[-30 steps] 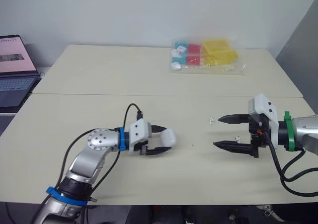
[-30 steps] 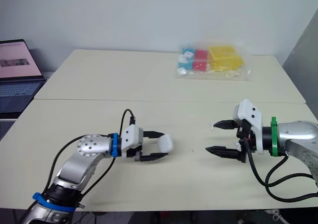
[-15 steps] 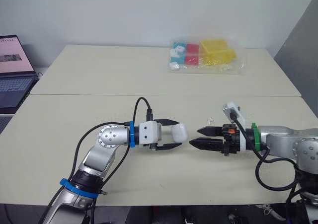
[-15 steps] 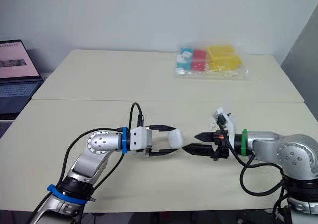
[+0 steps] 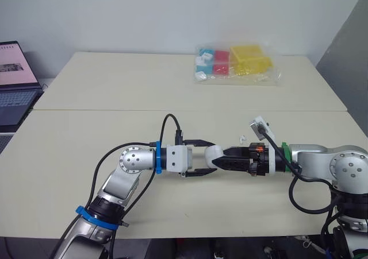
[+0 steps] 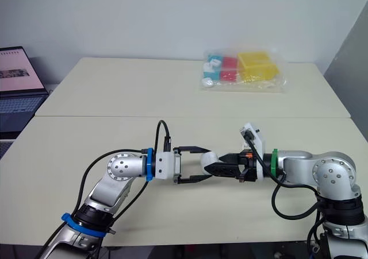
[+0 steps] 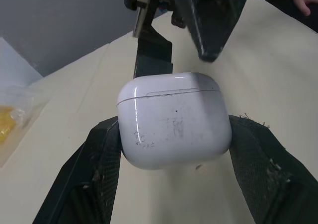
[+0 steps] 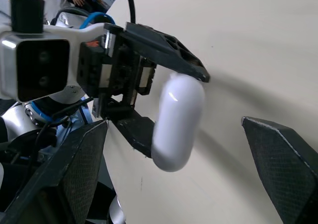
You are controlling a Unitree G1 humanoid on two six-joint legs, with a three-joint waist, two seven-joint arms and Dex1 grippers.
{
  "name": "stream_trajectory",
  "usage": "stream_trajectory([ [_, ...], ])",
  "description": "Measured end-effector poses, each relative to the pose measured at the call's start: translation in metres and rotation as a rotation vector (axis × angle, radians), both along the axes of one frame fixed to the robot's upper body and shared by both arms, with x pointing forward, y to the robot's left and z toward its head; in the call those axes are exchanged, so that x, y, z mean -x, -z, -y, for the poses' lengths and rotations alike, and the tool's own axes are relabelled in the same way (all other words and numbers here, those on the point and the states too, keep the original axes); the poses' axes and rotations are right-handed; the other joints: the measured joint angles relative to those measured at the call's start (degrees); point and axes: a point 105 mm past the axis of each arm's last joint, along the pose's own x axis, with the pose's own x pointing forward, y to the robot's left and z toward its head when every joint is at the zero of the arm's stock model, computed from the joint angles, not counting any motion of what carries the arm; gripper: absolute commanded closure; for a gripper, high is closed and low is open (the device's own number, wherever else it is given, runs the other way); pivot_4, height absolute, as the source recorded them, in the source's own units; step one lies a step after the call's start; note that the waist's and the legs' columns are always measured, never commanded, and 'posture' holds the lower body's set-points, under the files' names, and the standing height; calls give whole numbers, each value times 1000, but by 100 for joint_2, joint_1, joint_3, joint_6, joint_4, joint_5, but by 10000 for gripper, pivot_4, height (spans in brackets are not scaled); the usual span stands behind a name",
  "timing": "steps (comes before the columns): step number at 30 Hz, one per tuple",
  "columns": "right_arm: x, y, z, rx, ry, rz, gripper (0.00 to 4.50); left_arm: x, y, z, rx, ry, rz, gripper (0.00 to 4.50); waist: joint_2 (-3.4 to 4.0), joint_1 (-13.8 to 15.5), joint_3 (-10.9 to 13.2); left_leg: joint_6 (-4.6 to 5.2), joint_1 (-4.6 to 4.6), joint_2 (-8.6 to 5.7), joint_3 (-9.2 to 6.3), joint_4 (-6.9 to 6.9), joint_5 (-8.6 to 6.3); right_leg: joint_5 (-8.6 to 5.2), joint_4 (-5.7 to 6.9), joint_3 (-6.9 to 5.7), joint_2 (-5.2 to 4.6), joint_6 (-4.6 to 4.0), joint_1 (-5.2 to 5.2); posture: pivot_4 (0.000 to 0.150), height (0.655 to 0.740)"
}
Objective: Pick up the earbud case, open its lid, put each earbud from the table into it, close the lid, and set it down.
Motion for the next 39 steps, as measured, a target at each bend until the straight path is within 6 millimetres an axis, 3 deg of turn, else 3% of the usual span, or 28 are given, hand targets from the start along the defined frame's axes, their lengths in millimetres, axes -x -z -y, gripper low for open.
stream_trajectory([
  [12, 3, 7, -2, 10, -11, -23, 0, -1, -3, 4, 26, -7, 6, 16847, 0, 0, 0, 0, 0, 1, -2, -1, 0, 0, 0, -2, 1, 0, 0, 1500, 7359],
  [15, 3, 8, -2, 11, -10, -27, 5859, -2, -3, 4, 25, -11, -1, 16847, 0, -1, 0, 0, 0, 1, -2, -1, 0, 0, -1, -1, 1, 0, -1, 1500, 7359],
  [21, 3, 8, -2, 10, -11, -30, 28566, -1, -2, 5, 22, -6, -4, 16847, 0, 0, 0, 0, 0, 1, -2, -1, 0, 0, -1, -2, 1, 0, -1, 1500, 7359],
  [24, 4, 8, -3, -3, -17, -39, 37208, -1, -2, 5, 17, -3, 4, 16853, 0, -1, 0, 0, -1, 2, -2, -1, 0, 0, -1, -2, 1, 0, -1, 1500, 7359],
  [33, 5, 10, -2, -14, -12, -60, 37177, 0, -1, 6, 15, -4, 1, 16853, 0, 0, 0, 0, -2, 2, -2, -1, 0, 0, -3, -2, 1, 0, -2, 1500, 7359],
  [38, 6, 12, -1, -8, -15, -70, 37181, 1, -1, 7, 26, -2, -6, 652, 0, -1, 0, 0, -2, 2, -2, -1, 0, 0, -4, -2, 1, 0, -2, 1500, 7359],
  [39, 6, 12, 0, -3, -16, -70, 37181, 0, -1, 6, 20, -2, 1, 37, 0, -1, 0, 0, -2, 2, -2, -1, 0, 0, -4, -2, 1, 0, -2, 1500, 7359],
])
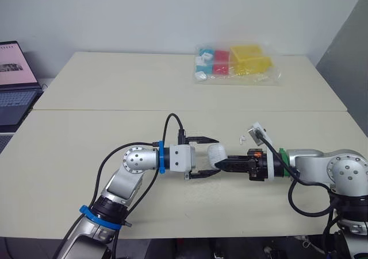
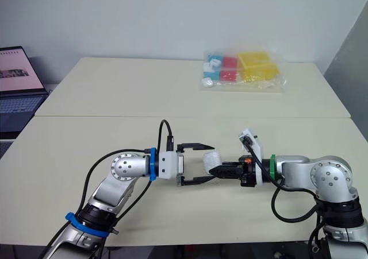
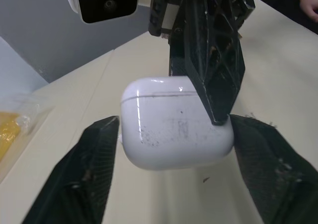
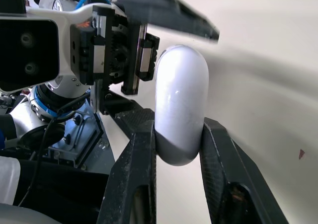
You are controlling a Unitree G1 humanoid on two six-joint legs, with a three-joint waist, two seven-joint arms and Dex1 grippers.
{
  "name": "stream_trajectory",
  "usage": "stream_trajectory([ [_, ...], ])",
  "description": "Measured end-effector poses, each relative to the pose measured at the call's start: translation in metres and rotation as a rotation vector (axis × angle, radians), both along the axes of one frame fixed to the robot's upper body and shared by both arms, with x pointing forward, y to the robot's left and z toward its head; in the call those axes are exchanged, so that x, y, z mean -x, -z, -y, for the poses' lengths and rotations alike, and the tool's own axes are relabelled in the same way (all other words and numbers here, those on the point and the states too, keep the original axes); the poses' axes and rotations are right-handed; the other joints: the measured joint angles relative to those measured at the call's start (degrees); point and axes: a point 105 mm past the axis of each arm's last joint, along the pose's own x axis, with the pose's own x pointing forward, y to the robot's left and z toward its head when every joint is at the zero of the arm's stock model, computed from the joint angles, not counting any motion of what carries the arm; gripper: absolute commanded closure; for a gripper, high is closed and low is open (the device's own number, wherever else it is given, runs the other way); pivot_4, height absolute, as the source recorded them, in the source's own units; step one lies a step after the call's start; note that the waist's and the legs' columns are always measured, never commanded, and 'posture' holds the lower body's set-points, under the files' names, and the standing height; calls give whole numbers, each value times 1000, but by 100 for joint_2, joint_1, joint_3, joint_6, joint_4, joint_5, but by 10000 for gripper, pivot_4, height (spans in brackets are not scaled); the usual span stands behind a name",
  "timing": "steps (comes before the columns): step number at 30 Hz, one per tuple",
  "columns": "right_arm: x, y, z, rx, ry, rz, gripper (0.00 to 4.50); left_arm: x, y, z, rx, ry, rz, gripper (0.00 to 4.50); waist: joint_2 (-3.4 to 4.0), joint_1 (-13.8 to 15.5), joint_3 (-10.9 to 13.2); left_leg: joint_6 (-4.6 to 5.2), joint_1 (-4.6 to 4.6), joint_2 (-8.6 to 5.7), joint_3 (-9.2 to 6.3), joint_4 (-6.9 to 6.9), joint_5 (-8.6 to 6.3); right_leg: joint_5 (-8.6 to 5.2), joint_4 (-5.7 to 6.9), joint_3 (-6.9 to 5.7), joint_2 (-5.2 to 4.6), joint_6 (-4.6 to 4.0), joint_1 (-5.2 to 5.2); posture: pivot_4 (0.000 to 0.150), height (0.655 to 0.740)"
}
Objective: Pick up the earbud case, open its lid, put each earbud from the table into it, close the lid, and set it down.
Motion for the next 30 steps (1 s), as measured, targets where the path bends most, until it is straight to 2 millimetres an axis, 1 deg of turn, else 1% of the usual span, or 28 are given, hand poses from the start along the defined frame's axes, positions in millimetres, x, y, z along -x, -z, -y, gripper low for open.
stream_trajectory([
  [3, 0, 1, 2, 17, 0, 1, 37181, -2, 2, -4, -38, -12, 17, 0, 0, 0, 0, 0, 0, 0, -1, 0, 0, 0, 0, -1, 0, 0, 0, 1500, 7359],
  [5, 0, 4, 5, 51, -4, 5, 37181, -6, 7, -12, -80, -41, -13, 0, 0, -2, 0, 0, 1, 1, -1, -1, 0, 0, 1, -1, 1, 0, -1, 1500, 7359],
  [6, -1, 5, 7, 97, -11, 28, 37181, -8, 11, -17, -112, -60, -45, 0, 1, -5, 1, 0, 0, 1, 1, 0, 0, 0, 2, 1, 1, 0, -6, 1500, 7359],
  [8, -4, 2, 12, 177, -24, 94, 37181, -14, 19, -29, -164, -116, -128, 0, 3, -16, 2, 0, -1, 1, 0, -1, 0, 0, 3, 0, 1, 0, -10, 1500, 7359],
  [10, -12, -8, 18, 301, -58, 239, 37181, -18, 22, -38, -175, -182, -284, 0, 5, -25, 3, 0, -9, 1, -4, -1, 0, -1, 2, -3, 1, 0, -17, 1500, 7359],
  [11, -13, -11, 20, 333, -69, 282, 37181, -18, 21, -39, -172, -193, -322, 0, 3, -27, 2, 0, -10, 2, -8, -3, 0, -1, -6, -8, 3, 0, -15, 1500, 7359],
  [12, -16, -13, 21, 380, -94, 338, 37181, -16, 19, -38, -168, -201, -376, 0, 3, -27, 2, 0, -13, 2, -8, -5, 0, -2, -10, -9, 3, 0, -16, 1500, 7359],
  [14, -17, -12, 22, 428, -136, 389, 37182, -13, 16, -35, -167, -199, -423, 0, 3, -21, 2, 0, -17, 1, -8, -7, 0, -3, -16, -9, 4, -1, -17, 1500, 7359],
  [15, -18, -11, 24, 484, -178, 433, 37182, -11, 14, -32, -168, -201, -455, 0, 7, -20, 4, 0, -20, 0, -6, -6, 0, -3, -16, -6, 3, -1, -22, 1500, 7359],
  [18, -24, -17, 28, 626, -285, 590, 37182, -11, 1, -20, -147, -206, -504, 0, 7, -16, 5, 0, -22, -2, -4, -3, -1, -3, -18, -5, 2, -1, -24, 1500, 7359],
  [21, -26, -20, 27, 696, -383, 699, 37182, -15, -10, -4, -120, -209, -510, 0, 6, -12, 5, 0, -21, -2, -6, -2, 0, -3, -17, -6, 3, -1, -22, 1500, 7359],
  [23, -24, -19, 25, 716, -442, 726, 37182, -13, -12, 4, -140, -190, -497, 0, 6, -12, 5, 0, -19, -2, -5, -5, 0, -3, -16, -5, 4, -1, -23, 1500, 7359],
  [27, -27, -17, 26, 749, -496, 754, 37182, -11, -14, 15, -160, -167, -483, 0, 6, -18, 5, 0, -18, -2, -5, -2, 0, -3, -12, -2, 5, -2, -23, 1500, 7359],
  [30, -26, -17, 22, 742, -524, 772, 37182, -13, -16, 18, -160, -170, -470, 0, 6, -17, 5, 0, -16, -2, -3, -1, 0, -3, -8, 1, 5, -2, -23, 1500, 7359],
])
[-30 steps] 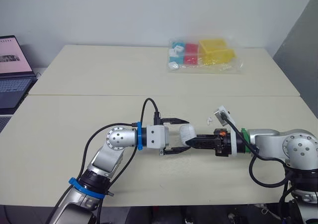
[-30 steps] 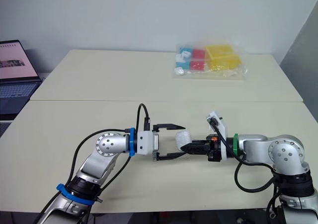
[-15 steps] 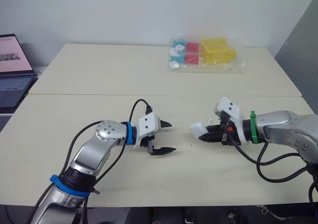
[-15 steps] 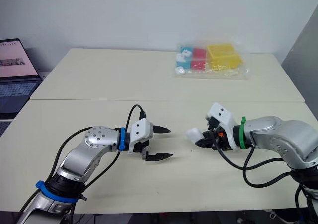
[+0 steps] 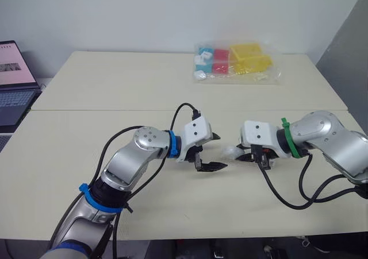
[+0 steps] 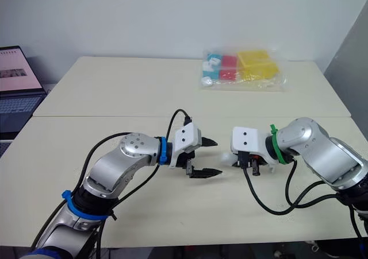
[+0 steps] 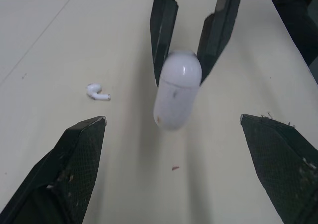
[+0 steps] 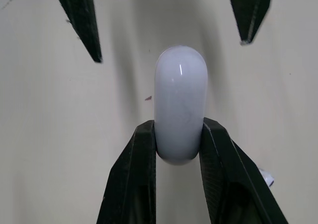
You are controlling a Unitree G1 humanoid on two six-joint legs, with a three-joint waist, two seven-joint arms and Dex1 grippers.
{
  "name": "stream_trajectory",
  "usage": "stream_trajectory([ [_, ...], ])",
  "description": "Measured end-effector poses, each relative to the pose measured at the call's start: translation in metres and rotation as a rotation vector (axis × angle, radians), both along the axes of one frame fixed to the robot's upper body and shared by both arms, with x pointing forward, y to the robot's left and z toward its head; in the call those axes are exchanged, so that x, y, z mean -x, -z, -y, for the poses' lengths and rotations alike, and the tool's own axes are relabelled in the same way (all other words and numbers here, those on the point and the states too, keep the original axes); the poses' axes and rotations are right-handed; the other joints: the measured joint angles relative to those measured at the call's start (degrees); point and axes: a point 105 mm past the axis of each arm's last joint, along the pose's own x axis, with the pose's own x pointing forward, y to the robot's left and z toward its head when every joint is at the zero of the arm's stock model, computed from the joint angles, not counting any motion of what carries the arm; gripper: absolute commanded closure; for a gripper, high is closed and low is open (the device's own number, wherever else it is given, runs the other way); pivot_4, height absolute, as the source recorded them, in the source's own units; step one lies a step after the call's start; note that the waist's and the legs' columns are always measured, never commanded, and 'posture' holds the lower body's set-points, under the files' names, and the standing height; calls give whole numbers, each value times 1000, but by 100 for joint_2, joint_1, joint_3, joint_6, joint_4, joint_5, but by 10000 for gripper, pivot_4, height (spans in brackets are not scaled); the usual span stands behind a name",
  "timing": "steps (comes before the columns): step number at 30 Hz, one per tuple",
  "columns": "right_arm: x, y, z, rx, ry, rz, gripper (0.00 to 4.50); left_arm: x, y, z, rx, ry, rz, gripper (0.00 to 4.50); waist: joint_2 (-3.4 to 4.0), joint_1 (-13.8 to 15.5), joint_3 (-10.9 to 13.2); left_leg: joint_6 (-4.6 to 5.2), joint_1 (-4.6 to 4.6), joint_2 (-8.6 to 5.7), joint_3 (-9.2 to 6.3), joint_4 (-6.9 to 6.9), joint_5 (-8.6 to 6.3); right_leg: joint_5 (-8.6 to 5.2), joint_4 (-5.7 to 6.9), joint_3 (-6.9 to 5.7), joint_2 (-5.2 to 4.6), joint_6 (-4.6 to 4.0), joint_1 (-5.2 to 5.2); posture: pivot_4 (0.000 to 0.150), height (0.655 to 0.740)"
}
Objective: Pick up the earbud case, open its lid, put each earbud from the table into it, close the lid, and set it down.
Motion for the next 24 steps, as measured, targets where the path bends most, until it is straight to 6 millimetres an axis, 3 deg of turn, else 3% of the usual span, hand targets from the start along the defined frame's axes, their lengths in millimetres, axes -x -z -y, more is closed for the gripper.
stream_trajectory([
  [16, 3, 3, -8, 5, -42, -24, 37182, 1, 7, 10, -28, 18, 4, 0, 0, 10, 0, 0, 2, -1, -1, 4, 0, 0, 11, 0, -1, -1, 0, 1500, 7359],
  [19, 4, 3, -10, -1, -48, -27, 37182, 2, 8, 10, -37, 21, 6, 6180, 0, 10, 0, 0, 3, -1, -1, 5, 0, 0, 13, 0, -1, -1, 0, 1500, 7359],
  [24, 4, 1, -11, -11, -43, -26, 37182, 2, 10, 11, -45, 34, 16, 22382, 0, 12, 0, 0, 3, -2, 0, 8, 0, 0, 15, 1, -2, -1, 0, 1500, 7359],
])
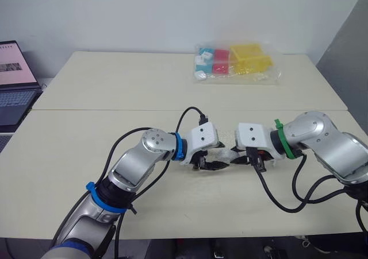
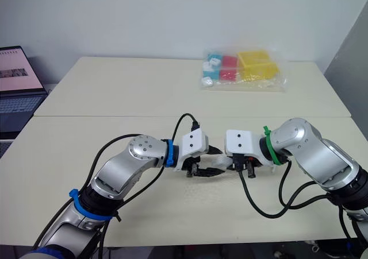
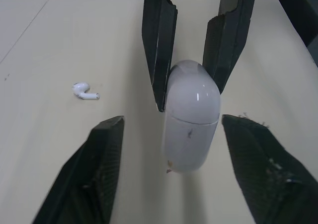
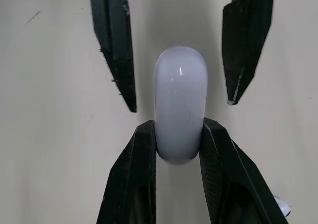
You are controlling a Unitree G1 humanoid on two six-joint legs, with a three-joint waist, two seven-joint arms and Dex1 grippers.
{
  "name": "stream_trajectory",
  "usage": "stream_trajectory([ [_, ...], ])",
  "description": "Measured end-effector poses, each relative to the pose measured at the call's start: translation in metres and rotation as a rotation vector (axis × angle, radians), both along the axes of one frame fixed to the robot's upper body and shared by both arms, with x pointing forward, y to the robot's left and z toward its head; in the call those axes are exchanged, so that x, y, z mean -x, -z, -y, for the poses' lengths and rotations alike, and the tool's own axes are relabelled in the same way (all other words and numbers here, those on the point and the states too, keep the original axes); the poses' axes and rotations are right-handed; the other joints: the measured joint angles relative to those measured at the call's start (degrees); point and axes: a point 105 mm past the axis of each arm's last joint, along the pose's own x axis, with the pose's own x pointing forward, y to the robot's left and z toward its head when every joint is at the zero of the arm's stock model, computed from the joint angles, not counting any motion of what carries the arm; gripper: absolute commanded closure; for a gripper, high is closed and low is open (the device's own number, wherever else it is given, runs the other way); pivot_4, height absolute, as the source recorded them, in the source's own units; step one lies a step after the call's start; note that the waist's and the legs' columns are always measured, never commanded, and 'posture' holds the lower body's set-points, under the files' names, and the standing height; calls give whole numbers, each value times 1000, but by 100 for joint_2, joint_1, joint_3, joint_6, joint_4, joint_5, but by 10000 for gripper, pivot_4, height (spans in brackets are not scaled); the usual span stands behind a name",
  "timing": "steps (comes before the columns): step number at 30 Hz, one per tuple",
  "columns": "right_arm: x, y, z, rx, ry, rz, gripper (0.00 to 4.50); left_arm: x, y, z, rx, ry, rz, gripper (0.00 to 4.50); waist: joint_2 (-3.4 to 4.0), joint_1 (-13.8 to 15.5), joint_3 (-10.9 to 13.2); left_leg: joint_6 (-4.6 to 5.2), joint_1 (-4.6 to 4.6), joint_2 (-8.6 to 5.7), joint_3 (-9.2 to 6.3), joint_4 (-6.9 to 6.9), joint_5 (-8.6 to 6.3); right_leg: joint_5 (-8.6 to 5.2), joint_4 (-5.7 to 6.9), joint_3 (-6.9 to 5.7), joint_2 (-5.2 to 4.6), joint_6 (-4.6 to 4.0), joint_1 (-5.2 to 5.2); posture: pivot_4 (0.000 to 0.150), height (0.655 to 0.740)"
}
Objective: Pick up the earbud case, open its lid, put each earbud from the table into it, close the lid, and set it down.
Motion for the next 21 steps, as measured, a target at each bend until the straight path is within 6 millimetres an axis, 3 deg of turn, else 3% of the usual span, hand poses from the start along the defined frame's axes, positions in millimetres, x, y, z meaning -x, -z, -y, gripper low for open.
stream_trajectory([
  [5, -1, -1, 1, -1, 6, 3, 37183, 2, 1, 1, -2, 17, -2, 36861, 0, 0, 0, 0, 1, 0, 0, 0, 0, 0, 1, -1, 0, 0, 1, 1500, 7359],
  [14, 1, 0, 2, 5, 7, -15, 37184, 3, 2, 3, -9, 28, 1, 36846, 0, -1, 0, 0, 1, 0, 0, 3, 0, 0, 3, 0, 0, 0, 1, 1500, 7359],
  [21, 5, -4, 17, 55, 11, -24, 13069, 4, 9, 1, -3, 1, -34, 36884, 0, 2, 0, 0, 1, -1, 1, 5, 0, 0, 3, 1, -1, 0, 2, 1500, 7359],
])
